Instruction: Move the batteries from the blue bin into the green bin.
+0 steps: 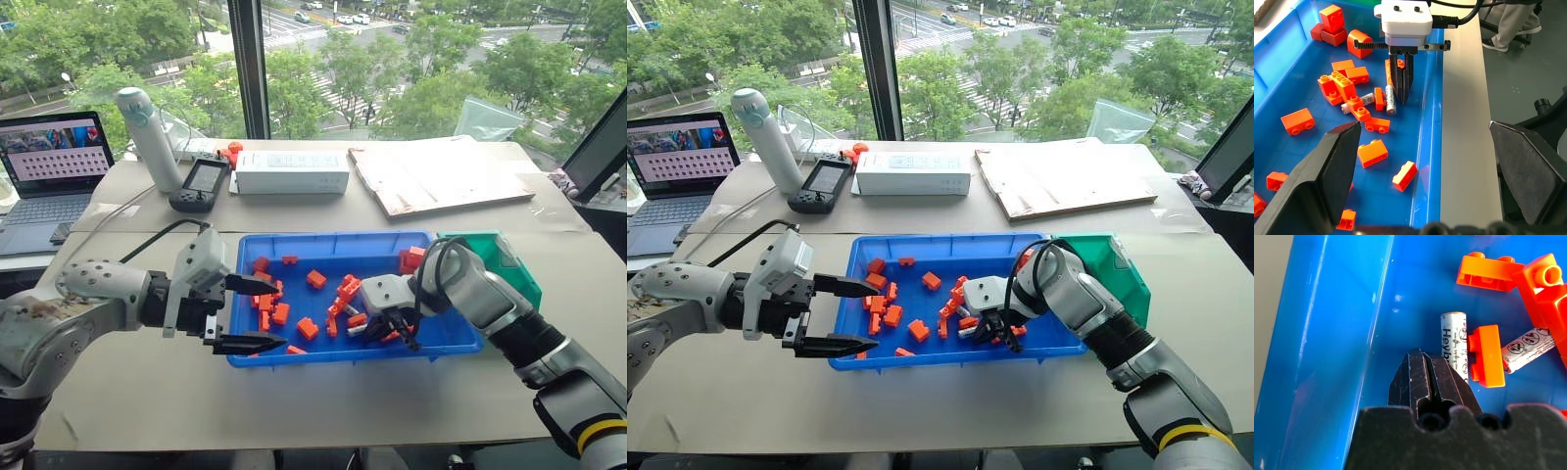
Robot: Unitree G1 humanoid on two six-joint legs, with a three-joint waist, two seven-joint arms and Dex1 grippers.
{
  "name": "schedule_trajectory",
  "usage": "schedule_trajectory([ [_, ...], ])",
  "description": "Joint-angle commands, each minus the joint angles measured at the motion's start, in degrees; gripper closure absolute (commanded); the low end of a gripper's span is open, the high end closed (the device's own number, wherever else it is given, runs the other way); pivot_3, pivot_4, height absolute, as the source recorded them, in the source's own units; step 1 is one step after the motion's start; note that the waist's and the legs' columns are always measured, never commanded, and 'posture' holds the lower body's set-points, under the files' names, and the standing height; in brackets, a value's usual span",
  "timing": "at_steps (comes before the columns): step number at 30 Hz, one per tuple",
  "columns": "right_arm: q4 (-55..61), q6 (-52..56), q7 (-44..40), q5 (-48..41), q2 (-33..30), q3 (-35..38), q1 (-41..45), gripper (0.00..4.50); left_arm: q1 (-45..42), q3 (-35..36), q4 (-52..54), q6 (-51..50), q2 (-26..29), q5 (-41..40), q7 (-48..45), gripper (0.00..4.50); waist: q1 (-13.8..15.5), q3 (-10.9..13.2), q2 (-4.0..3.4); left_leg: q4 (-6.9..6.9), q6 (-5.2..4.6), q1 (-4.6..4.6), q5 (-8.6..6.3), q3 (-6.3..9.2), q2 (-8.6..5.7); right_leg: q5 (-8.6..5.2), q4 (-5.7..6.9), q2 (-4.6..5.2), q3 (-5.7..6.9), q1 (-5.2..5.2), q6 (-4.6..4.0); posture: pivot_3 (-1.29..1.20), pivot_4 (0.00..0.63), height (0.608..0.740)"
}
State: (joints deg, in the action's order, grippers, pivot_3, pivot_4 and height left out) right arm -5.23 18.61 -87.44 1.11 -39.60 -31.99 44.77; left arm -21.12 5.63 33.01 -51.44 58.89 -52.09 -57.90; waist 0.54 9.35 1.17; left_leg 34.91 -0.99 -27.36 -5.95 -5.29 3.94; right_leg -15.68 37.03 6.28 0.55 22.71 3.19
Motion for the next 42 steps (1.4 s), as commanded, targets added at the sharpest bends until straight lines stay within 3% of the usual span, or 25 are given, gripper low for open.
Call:
schedule_trajectory([
  [1, 1.9, 2.0, -0.4, -1.8, 0.1, 3.7, 3.2, 3.64, 0.0, 1.8, 1.3, 0.0, 0.8, -0.8, 0.0, 0.00, 0.0, 0.0, 0.00, 0.00, 0.00, 0.00, 0.00, 0.00, 0.00, 0.00, 0.00, 0.00, 0.00, 0.00, 0.00, 0.00, 0.150, 0.740],
  [5, 1.9, 1.4, 0.1, -1.7, 0.3, 4.3, 4.4, 2.26, -0.2, 1.6, 1.0, 0.2, 0.7, -0.6, -0.2, 0.00, 0.0, 0.0, 0.00, -0.01, 0.00, 0.00, 0.00, 0.00, 0.00, 0.00, 0.00, 0.00, 0.00, 0.01, 0.00, 0.00, 0.150, 0.740],
  [18, 1.7, 1.4, 0.3, -0.4, 0.0, 2.7, 2.4, 2.26, -0.3, 1.4, 1.0, 0.1, 0.6, -0.5, 0.1, 0.00, 0.0, 0.0, 0.00, -0.02, 0.00, 0.00, 0.00, 0.00, 0.00, -0.01, 0.00, 0.00, 0.01, 0.02, -0.01, 0.00, 0.150, 0.740],
  [28, -7.1, -2.5, 4.8, 4.3, 2.4, 1.0, 1.3, 2.26, 0.1, 1.5, 1.3, 0.2, 0.6, -0.5, 0.3, 0.00, 0.0, 0.0, 0.00, -0.01, 0.01, 0.01, 0.00, 0.00, 0.00, -0.01, 0.01, 0.00, 0.02, 0.00, -0.01, 0.00, 0.150, 0.740],
  [31, -7.8, -3.5, 5.1, 4.5, 2.7, 1.2, 1.2, 2.86, 0.1, 1.6, 1.3, 0.2, 0.6, -0.6, 0.4, 0.00, -0.1, 0.0, 0.00, -0.01, 0.01, 0.07, 0.01, 0.02, 0.01, -0.01, 0.01, -0.01, 0.02, -0.06, -0.01, 0.00, 0.150, 0.740],
  [35, -6.8, -3.6, 4.9, 3.6, 2.3, 2.7, 1.8, 4.23, -0.1, 1.5, 1.1, 0.3, 0.6, -0.5, 0.2, 0.00, 0.0, 0.0, 0.01, 0.00, 0.02, 0.07, 0.01, 0.03, 0.00, -0.01, 0.01, -0.01, 0.04, -0.08, -0.01, 0.00, 0.150, 0.740],
  [42, -0.4, 4.1, 1.7, -3.1, -1.8, 10.1, 4.2, 4.25, -1.2, 0.7, 0.1, 0.8, -0.1, -0.4, -0.4, 0.00, 0.0, 0.0, 0.01, -0.02, 0.02, 0.03, 0.01, 0.02, 0.00, -0.01, 0.01, -0.01, 0.03, -0.02, -0.01, 0.00, 0.150, 0.740],
])
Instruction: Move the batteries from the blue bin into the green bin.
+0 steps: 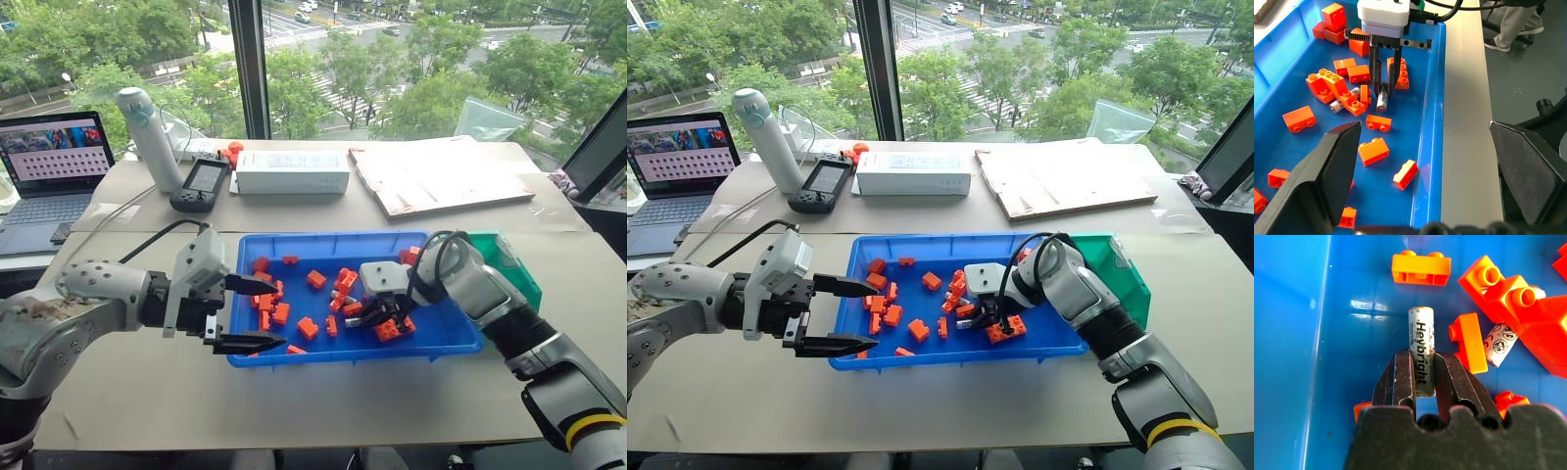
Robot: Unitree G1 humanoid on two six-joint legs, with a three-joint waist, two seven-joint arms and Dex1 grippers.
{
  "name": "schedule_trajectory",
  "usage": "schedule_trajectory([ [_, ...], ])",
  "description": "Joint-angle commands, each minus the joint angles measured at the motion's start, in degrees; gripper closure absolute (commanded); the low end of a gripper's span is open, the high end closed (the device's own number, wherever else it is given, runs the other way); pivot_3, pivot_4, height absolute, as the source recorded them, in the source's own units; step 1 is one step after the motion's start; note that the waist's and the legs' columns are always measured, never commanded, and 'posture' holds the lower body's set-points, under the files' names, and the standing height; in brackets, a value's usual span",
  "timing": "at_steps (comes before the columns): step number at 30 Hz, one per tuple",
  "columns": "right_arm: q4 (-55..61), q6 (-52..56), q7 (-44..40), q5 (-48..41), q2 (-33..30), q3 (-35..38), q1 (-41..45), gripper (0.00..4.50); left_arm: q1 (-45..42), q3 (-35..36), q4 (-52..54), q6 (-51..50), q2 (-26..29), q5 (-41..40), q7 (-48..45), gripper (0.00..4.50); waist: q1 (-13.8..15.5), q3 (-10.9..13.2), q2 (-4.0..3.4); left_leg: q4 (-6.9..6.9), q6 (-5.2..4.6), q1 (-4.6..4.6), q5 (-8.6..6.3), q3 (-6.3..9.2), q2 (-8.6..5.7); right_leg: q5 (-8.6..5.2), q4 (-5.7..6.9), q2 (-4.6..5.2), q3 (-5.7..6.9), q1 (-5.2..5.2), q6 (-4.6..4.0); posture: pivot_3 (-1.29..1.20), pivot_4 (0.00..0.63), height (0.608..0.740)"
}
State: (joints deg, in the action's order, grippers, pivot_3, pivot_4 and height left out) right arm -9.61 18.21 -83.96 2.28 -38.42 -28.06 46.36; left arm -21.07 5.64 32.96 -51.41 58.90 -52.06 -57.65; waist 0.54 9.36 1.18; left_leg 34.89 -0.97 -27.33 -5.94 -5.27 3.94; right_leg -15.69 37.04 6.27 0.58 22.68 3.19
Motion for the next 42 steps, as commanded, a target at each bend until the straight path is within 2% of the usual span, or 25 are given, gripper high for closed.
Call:
schedule_trajectory([
  [1, 4.4, 5.8, -2.0, -5.1, -4.1, 7.5, 3.1, 4.25, -1.5, 0.6, 0.0, 0.8, -0.4, -0.5, -0.6, 0.00, 0.1, 0.0, 0.00, -0.01, 0.00, -0.01, 0.00, 0.00, 0.00, 0.00, 0.00, 0.00, 0.00, -0.01, 0.00, 0.00, 0.150, 0.740],
  [7, -0.5, 7.9, -0.9, -4.8, -15.1, 14.9, 6.3, 4.25, -4.3, -1.4, -2.1, 1.5, -2.7, 0.3, -1.5, 0.00, 0.3, 0.0, 0.01, 0.00, 0.00, 0.00, 0.00, 0.01, -0.01, -0.01, -0.01, 0.02, 0.01, 0.00, -0.01, 0.00, 0.150, 0.740],
  [14, -10.1, 2.2, 3.7, 1.3, -24.4, 15.8, 4.8, 4.25, -6.9, -4.2, -4.6, 2.9, -4.8, 2.4, -3.2, 0.00, 0.0, 0.0, 0.02, -0.05, 0.00, 0.00, 0.00, -0.04, -0.02, -0.03, -0.07, 0.04, -0.03, 0.03, -0.05, 0.00, 0.150, 0.740],
  [21, -15.6, 0.0, 8.4, 4.2, -23.3, 15.5, 2.5, 4.25, -7.7, -5.1, -5.4, 3.5, -5.2, 3.7, -4.4, 0.00, -0.7, 0.0, 0.00, -0.06, -0.03, 0.00, 0.02, -0.07, -0.02, -0.03, -0.02, 0.02, -0.11, -0.18, -0.04, 0.00, 0.150, 0.740],
  [23, -16.3, -0.5, 8.7, 4.8, -22.9, 15.4, 2.3, 3.24, -7.7, -5.0, -5.4, 3.5, -5.1, 3.8, -4.6, 0.00, -0.7, 0.0, -0.02, -0.06, -0.04, -0.01, 0.02, -0.07, -0.02, -0.04, -0.02, 0.02, -0.12, -0.18, -0.03, 0.00, 0.150, 0.740],
  [30, -15.8, -1.6, 11.6, 7.3, -21.2, 15.4, 6.0, 0.95, -6.7, -4.2, -4.9, 2.9, -4.1, 4.2, -4.4, 0.00, -1.0, 0.1, -0.04, -0.03, -0.03, 0.00, 0.02, -0.06, -0.02, -0.04, -0.02, 0.02, -0.12, -0.20, 0.00, 0.00, 0.150, 0.740],
  [31, -12.6, -1.7, 9.8, 4.6, -19.4, 16.2, 6.6, 0.68, -6.3, -4.1, -4.8, 2.9, -3.8, 4.7, -4.2, 0.00, -1.0, 0.1, -0.05, -0.03, -0.03, 0.00, 0.02, -0.05, -0.03, -0.04, -0.01, 0.02, -0.12, -0.21, 0.00, 0.00, 0.150, 0.740],
  [37, 0.5, -1.2, 5.6, -3.8, -9.3, 15.5, 6.8, 0.68, -5.2, -3.7, -4.2, 2.9, -3.3, 5.4, -3.4, 0.00, -1.6, 0.1, -0.06, -0.08, -0.04, 0.01, 0.02, 0.00, 0.04, -0.06, 0.03, -0.06, -0.12, -0.21, -0.02, 0.00, 0.150, 0.740],
  [42, -0.6, -9.3, 7.2, -0.9, -1.6, 9.9, 6.0, 0.68, -4.3, -3.1, -3.6, 2.8, -2.9, 5.4, -2.9, 0.00, -0.6, 0.1, -0.06, -0.02, -0.08, 0.00, 0.05, 0.10, -0.01, -0.09, 0.06, -0.08, -0.02, -0.29, 0.03, 0.00, 0.150, 0.740],
])
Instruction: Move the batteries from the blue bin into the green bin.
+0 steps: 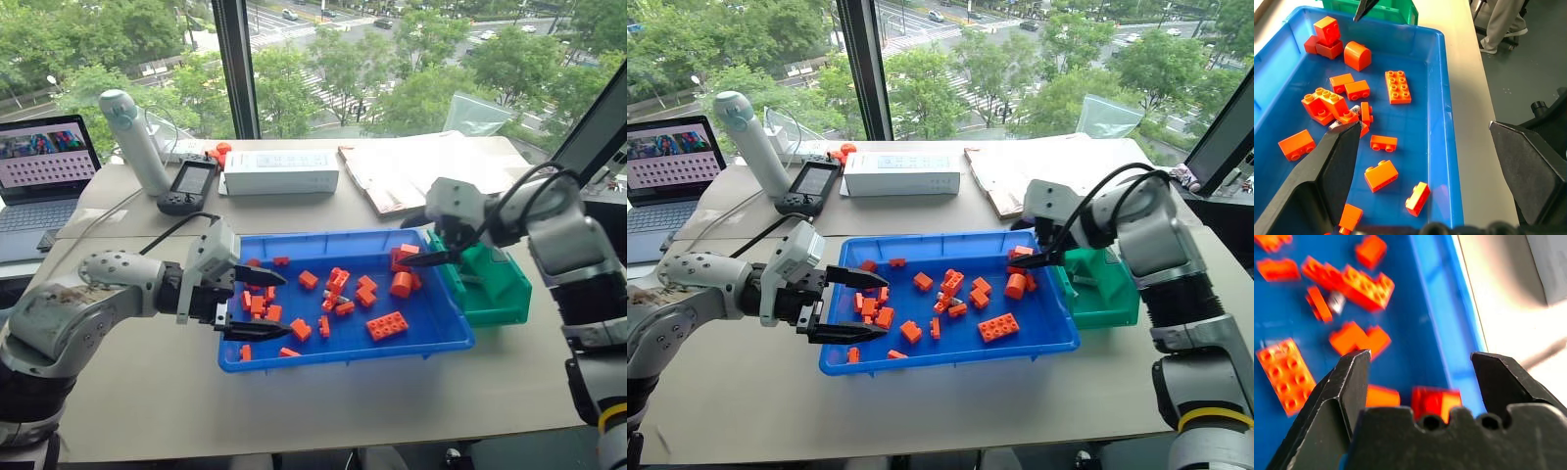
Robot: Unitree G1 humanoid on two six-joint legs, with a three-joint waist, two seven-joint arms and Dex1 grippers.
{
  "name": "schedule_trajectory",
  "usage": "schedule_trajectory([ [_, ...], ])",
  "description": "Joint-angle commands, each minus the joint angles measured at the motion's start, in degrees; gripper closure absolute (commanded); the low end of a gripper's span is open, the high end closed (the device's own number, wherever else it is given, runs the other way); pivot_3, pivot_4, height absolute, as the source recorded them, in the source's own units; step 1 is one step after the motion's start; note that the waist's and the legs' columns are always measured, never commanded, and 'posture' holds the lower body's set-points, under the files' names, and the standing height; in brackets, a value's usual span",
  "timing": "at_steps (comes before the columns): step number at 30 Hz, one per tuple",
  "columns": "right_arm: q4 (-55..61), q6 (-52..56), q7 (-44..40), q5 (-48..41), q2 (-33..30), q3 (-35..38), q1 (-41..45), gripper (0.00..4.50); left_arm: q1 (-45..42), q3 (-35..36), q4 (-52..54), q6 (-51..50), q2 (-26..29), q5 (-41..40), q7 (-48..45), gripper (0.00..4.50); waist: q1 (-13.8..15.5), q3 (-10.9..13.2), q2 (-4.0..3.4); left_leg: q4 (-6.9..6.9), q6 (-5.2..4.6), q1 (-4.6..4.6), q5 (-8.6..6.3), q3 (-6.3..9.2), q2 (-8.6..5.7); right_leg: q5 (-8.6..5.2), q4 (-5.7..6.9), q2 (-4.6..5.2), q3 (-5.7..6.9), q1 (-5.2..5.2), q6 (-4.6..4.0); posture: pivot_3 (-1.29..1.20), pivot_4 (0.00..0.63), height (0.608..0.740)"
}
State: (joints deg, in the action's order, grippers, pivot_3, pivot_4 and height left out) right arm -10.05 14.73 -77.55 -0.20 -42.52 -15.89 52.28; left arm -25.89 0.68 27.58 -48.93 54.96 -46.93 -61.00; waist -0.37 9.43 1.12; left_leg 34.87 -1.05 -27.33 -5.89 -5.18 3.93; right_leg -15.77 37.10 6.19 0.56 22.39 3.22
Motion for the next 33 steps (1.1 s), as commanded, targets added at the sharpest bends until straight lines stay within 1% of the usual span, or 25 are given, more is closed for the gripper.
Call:
schedule_trajectory([
  [1, -1.4, -7.9, 0.5, 1.8, 4.3, -3.8, 0.3, 0.68, 0.8, 2.3, 2.1, 0.2, 1.2, 0.1, 0.6, 0.00, 0.5, 0.0, 0.00, 0.02, 0.05, 0.00, -0.03, -0.01, 0.00, 0.00, -0.03, 0.01, 0.01, 0.23, 0.00, 0.00, 0.150, 0.740],
  [3, -3.7, -10.8, -0.1, 2.5, 6.8, -5.9, 0.7, 0.68, 1.5, 3.0, 2.5, 0.0, 1.6, -0.1, 0.8, 0.00, 0.5, 0.0, 0.00, 0.04, 0.07, 0.01, -0.04, -0.02, 0.00, 0.01, -0.04, 0.01, 0.00, 0.21, 0.01, 0.00, 0.150, 0.740],
  [8, -11.3, -17.7, -0.6, 5.5, 8.8, -8.8, 3.4, 0.68, 3.2, 4.8, 3.5, -0.4, 2.4, -0.8, 1.7, 0.00, 0.6, 0.0, 0.00, 0.07, 0.10, 0.00, -0.02, 0.00, 0.00, 0.02, 0.01, 0.01, 0.02, 0.21, 0.00, 0.00, 0.150, 0.740],
  [18, -23.9, -25.9, -1.7, 8.6, 13.5, -10.6, 8.2, 0.68, 5.4, 6.7, 5.3, -1.0, 2.8, -1.9, 3.1, 0.00, -0.2, 0.0, 0.00, -0.03, 0.13, 0.01, 0.01, 0.01, 0.02, 0.02, 0.05, 0.00, 0.04, 0.00, -0.02, 0.00, 0.150, 0.740],
  [19, -24.8, -26.4, -2.0, 8.8, 13.9, -10.6, 8.5, 1.19, 5.5, 6.8, 5.4, -1.0, 2.8, -2.0, 3.2, 0.00, -0.2, 0.0, 0.00, -0.03, 0.13, 0.01, 0.01, 0.01, 0.02, 0.02, 0.05, 0.00, 0.04, -0.01, -0.02, 0.00, 0.150, 0.740],
  [20, -25.5, -26.8, -2.2, 9.0, 14.1, -10.7, 8.6, 1.32, 5.6, 6.9, 5.5, -1.1, 2.8, -2.0, 3.4, 0.00, -0.2, 0.0, 0.00, -0.03, 0.13, 0.01, 0.01, 0.01, 0.02, 0.02, 0.05, 0.00, 0.04, -0.01, -0.02, 0.00, 0.150, 0.740],
  [21, -26.2, -27.1, -2.4, 9.3, 14.3, -10.8, 8.8, 1.68, 5.6, 7.0, 5.6, -1.2, 2.8, -2.1, 3.5, 0.00, -0.2, 0.0, -0.01, -0.03, 0.13, 0.01, 0.01, 0.01, 0.02, 0.02, 0.05, 0.00, 0.04, -0.01, -0.02, 0.00, 0.150, 0.740],
  [22, -26.8, -27.4, -2.5, 9.6, 14.4, -10.8, 8.9, 2.15, 5.7, 7.0, 5.7, -1.3, 2.8, -2.2, 3.5, 0.00, -0.2, 0.0, -0.01, -0.03, 0.13, 0.01, 0.01, 0.02, 0.02, 0.02, 0.05, 0.00, 0.05, -0.01, -0.02, 0.00, 0.150, 0.740],
  [24, -27.6, -27.8, -2.8, 9.9, 14.5, -10.9, 9.1, 2.60, 5.7, 7.1, 5.8, -1.3, 2.8, -2.4, 3.8, 0.00, -0.3, 0.0, -0.01, -0.03, 0.14, 0.01, 0.01, 0.02, 0.02, 0.02, 0.05, 0.00, 0.05, -0.01, -0.02, 0.00, 0.150, 0.740],
  [26, -27.8, -27.9, -3.1, 9.9, 14.5, -10.6, 9.2, 3.47, 5.8, 7.2, 5.8, -1.4, 2.9, -2.6, 4.0, 0.00, -0.3, 0.0, -0.01, -0.04, 0.14, 0.01, 0.01, 0.03, 0.02, 0.02, 0.05, 0.00, 0.05, -0.01, -0.02, 0.00, 0.150, 0.740],
  [27, -27.7, -27.7, -3.2, 9.9, 14.5, -10.4, 9.3, 3.69, 5.7, 7.2, 5.8, -1.4, 2.9, -2.6, 4.0, 0.00, -0.3, 0.0, -0.01, -0.04, 0.14, 0.01, 0.01, 0.02, 0.02, 0.02, 0.05, 0.00, 0.05, -0.01, -0.02, 0.00, 0.150, 0.740],
  [28, -27.3, -27.4, -3.4, 9.6, 14.5, -10.1, 9.4, 4.00, 5.7, 7.2, 5.7, -1.3, 2.9, -2.6, 4.0, 0.00, -0.3, 0.0, -0.01, -0.04, 0.14, 0.01, 0.01, 0.02, 0.02, 0.02, 0.05, 0.00, 0.05, -0.01, -0.02, 0.00, 0.150, 0.740],
  [33, -22.8, -23.8, -5.5, 7.7, 12.0, -7.6, 10.0, 4.06, 5.5, 7.0, 5.0, -0.9, 3.0, -2.6, 3.7, 0.00, -0.3, 0.0, -0.03, -0.04, 0.15, 0.01, 0.01, 0.02, 0.02, 0.02, 0.05, 0.00, 0.05, 0.00, -0.02, 0.00, 0.150, 0.740],
])
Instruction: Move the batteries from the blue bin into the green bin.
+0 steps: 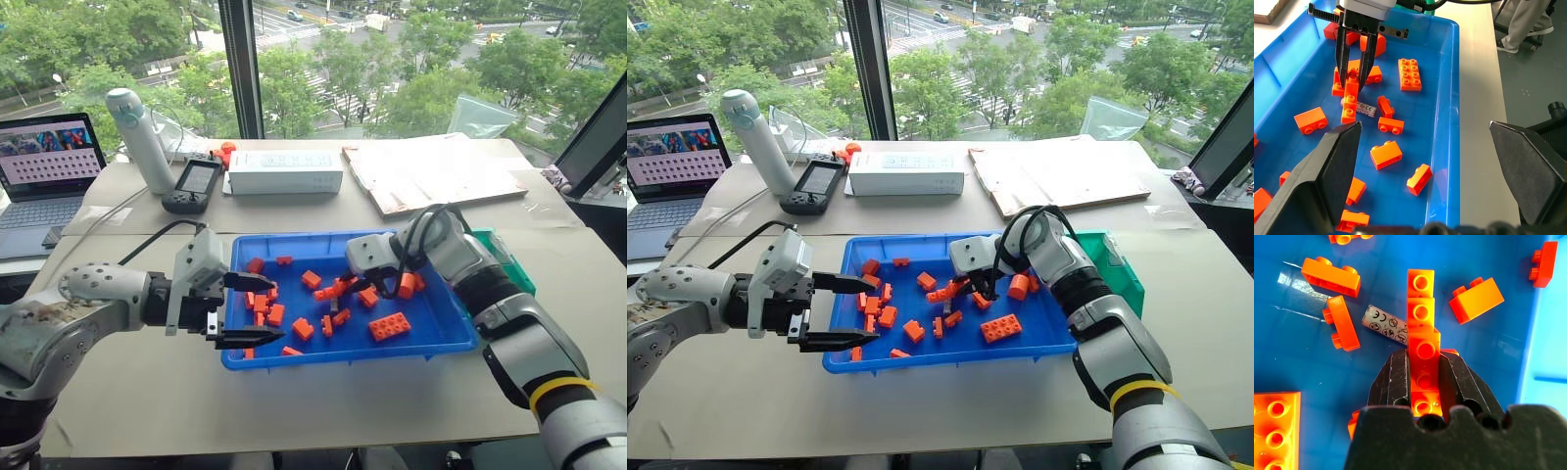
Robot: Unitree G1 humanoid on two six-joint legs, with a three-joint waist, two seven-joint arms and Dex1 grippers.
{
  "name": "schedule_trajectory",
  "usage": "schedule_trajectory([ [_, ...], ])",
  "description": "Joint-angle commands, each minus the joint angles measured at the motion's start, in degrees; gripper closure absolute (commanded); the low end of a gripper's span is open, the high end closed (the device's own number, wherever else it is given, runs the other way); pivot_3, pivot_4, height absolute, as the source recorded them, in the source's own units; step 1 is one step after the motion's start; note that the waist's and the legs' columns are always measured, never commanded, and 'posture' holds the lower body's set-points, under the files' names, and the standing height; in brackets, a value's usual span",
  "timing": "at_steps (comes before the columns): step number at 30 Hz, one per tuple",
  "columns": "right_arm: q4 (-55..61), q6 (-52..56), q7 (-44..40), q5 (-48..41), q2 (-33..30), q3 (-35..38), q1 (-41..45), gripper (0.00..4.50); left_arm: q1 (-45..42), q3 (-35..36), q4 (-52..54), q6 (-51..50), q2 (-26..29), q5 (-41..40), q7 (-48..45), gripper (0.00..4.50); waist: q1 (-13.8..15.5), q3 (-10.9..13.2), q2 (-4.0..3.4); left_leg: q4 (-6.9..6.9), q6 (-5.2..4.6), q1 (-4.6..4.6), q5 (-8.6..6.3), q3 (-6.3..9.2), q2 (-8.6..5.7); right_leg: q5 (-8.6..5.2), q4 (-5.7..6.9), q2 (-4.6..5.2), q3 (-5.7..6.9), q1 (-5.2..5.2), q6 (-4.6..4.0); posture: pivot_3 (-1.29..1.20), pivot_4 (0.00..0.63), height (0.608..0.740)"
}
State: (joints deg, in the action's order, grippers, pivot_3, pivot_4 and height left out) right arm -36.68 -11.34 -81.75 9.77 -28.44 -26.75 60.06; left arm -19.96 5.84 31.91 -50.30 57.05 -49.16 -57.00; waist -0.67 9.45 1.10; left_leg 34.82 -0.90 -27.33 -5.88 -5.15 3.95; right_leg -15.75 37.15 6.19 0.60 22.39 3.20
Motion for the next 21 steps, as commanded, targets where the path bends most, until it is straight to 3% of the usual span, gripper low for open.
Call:
schedule_trajectory([
  [1, 4.4, 2.8, -1.6, -2.4, -2.6, 3.6, 2.2, 4.06, -0.4, 1.8, 0.6, 0.6, 0.9, -0.3, -0.3, 0.00, 0.0, 0.0, 0.00, 0.00, 0.00, 0.00, 0.00, 0.00, 0.00, 0.00, 0.00, 0.00, 0.00, 0.00, 0.00, 0.00, 0.150, 0.740],
  [10, -1.9, 9.2, 5.9, 2.0, -7.4, 6.0, 3.7, 4.06, -1.4, 0.6, 0.2, 0.9, 0.1, -0.1, -0.4, 0.00, -0.1, 0.0, 0.00, -0.03, 0.02, 0.01, -0.01, -0.01, 0.01, -0.01, -0.02, 0.00, 0.01, 0.19, -0.03, 0.00, 0.150, 0.740],
  [11, -2.6, 9.2, 6.9, 2.1, -7.1, 6.3, 3.7, 3.03, -1.6, 0.4, 0.1, 0.9, 0.1, 0.0, -0.5, 0.00, -0.1, 0.0, 0.00, -0.04, 0.02, 0.01, -0.01, -0.02, 0.01, -0.01, -0.02, 0.00, 0.00, 0.17, -0.03, 0.00, 0.150, 0.740],
  [13, -3.1, 9.2, 8.0, 2.1, -6.7, 6.5, 3.7, 2.53, -1.8, 0.2, 0.0, 0.9, 0.1, 0.1, -0.5, 0.00, -0.2, 0.0, 0.00, -0.07, 0.02, -0.01, 0.00, -0.05, 0.00, -0.01, -0.01, 0.00, -0.04, 0.09, -0.03, 0.00, 0.150, 0.740],
  [17, -1.0, 10.1, 8.2, 1.0, -6.2, 7.3, 3.6, 1.02, -1.9, 0.2, 0.1, 0.8, 0.2, 0.0, -0.6, 0.00, -0.2, 0.0, 0.00, -0.08, 0.01, 0.00, 0.01, -0.05, 0.00, -0.01, -0.01, 0.00, -0.05, 0.09, -0.03, 0.00, 0.150, 0.740],
  [18, 1.9, 12.0, 6.0, -1.1, -6.0, 7.9, 2.8, 0.81, -1.9, 0.3, 0.1, 0.7, 0.3, -0.1, -0.6, 0.00, -0.2, 0.0, 0.00, -0.08, 0.01, -0.01, 0.01, -0.06, 0.00, -0.01, -0.01, 0.00, -0.05, 0.09, -0.03, 0.00, 0.150, 0.740],
  [21, 10.5, 18.1, 0.2, -6.4, -5.3, 8.5, 0.1, 0.81, -1.9, 0.4, 0.1, 0.5, 0.4, -0.2, -0.6, 0.00, -0.1, 0.0, 0.00, -0.08, 0.00, 0.00, 0.01, -0.05, 0.01, -0.01, -0.01, 0.00, -0.05, 0.07, -0.03, 0.00, 0.150, 0.740],
])
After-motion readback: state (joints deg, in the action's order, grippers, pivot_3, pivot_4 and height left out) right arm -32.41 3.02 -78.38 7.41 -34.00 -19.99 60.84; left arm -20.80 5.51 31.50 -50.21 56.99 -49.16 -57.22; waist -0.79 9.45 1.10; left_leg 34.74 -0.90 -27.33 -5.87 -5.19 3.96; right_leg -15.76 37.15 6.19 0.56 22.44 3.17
